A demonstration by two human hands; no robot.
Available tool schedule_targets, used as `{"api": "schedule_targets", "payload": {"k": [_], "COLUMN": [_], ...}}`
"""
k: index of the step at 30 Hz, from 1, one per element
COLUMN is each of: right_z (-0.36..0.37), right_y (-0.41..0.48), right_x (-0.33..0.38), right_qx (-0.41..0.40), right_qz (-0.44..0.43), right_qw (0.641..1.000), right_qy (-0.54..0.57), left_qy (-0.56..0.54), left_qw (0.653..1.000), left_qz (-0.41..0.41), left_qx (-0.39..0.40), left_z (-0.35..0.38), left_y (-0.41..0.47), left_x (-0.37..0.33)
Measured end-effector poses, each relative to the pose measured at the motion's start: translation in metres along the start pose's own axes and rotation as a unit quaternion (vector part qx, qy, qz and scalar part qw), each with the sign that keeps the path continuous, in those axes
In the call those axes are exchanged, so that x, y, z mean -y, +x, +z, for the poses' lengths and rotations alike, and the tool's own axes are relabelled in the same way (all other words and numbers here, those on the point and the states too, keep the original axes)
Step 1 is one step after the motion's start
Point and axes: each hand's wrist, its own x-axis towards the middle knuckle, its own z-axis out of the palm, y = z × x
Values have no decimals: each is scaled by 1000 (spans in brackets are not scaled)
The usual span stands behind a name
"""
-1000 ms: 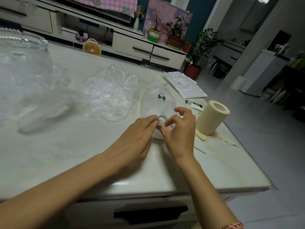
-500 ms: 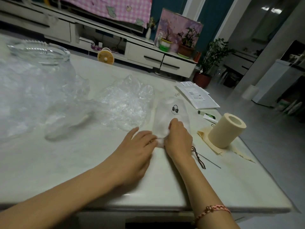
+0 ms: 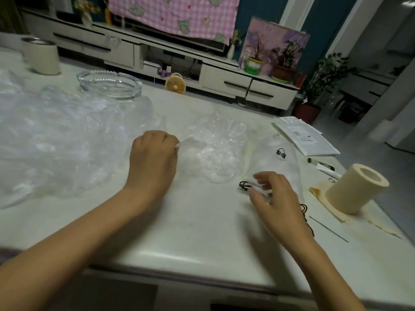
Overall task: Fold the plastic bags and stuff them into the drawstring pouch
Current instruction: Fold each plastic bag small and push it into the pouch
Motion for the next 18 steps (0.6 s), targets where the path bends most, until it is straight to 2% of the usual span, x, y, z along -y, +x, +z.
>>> {"api": "schedule_targets", "payload": {"k": [1, 2, 4, 5, 6, 7, 10, 14, 18], "right_z": [-1, -2, -4, -4, -2, 2, 15, 13, 4], "right_y": [-2, -5, -9, -12, -17, -22, -32, -34, -40], "right_x": [7, 14, 21, 23, 23, 23, 19, 14, 7], "right_qx": [21, 54, 128, 154, 169, 169, 108, 74, 58], "right_qz": [36, 87, 202, 238, 255, 263, 270, 202, 217], "right_qw": [995, 975, 896, 865, 853, 858, 914, 964, 969], "right_qy": [86, 195, 375, 413, 423, 407, 284, 155, 103], "left_qy": [-4, -7, -8, -11, -13, -19, -35, -63, -45], "left_qw": [999, 995, 983, 975, 965, 954, 929, 947, 944], "left_qz": [48, 97, 181, 217, 251, 283, 331, 265, 236], "left_qx": [-20, -18, 21, 49, 74, 96, 164, 173, 228], "left_z": [-5, -8, -9, -8, -6, -3, -2, -5, -17], "left_y": [-3, -10, -32, -47, -62, -75, -98, -102, -96], "left_x": [-10, -21, -41, -49, -56, -60, -67, -56, -35]}}
